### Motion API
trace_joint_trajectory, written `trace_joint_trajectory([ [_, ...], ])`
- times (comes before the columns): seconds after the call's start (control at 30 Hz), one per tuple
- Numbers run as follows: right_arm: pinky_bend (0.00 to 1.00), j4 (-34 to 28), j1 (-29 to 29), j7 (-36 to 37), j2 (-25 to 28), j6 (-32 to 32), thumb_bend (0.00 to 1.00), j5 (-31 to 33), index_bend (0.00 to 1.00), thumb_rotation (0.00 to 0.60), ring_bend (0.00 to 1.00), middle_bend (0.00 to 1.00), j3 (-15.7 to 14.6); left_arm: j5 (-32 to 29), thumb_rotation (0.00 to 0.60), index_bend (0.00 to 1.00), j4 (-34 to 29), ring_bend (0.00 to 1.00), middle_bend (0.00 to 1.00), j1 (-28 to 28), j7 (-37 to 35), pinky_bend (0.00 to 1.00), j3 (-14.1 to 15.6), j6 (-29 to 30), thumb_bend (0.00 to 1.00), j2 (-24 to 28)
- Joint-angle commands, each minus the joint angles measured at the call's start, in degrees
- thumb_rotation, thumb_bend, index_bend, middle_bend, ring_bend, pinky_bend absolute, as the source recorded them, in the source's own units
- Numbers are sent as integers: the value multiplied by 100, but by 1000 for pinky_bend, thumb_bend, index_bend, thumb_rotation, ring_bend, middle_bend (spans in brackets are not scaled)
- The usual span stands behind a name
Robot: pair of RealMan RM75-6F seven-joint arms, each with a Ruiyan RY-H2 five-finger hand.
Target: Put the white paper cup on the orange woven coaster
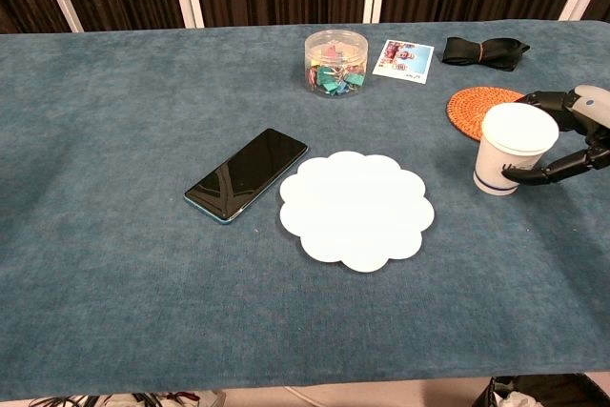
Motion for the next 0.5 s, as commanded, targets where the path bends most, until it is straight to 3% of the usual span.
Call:
trace_joint_trajectory([
  [0.03, 200, -10, -2, 6, -15, 31, 225, -10, 372, 600, 363, 366, 37, 0, 600, 0, -2, 0, 3, 1, 3, 0, 0, 1, 279, 0],
  [0.27, 200, -231, 40, -128, 114, 111, 239, -35, 381, 600, 363, 364, 190, 9, 600, 0, -2, 0, 2, 1, -5, 0, 0, 8, 279, -1],
  [0.5, 200, -449, 312, -534, 355, -154, 238, 210, 382, 600, 363, 357, 535, 12, 600, 0, -3, 0, 3, 3, -5, 0, 4, 7, 279, -1],
])
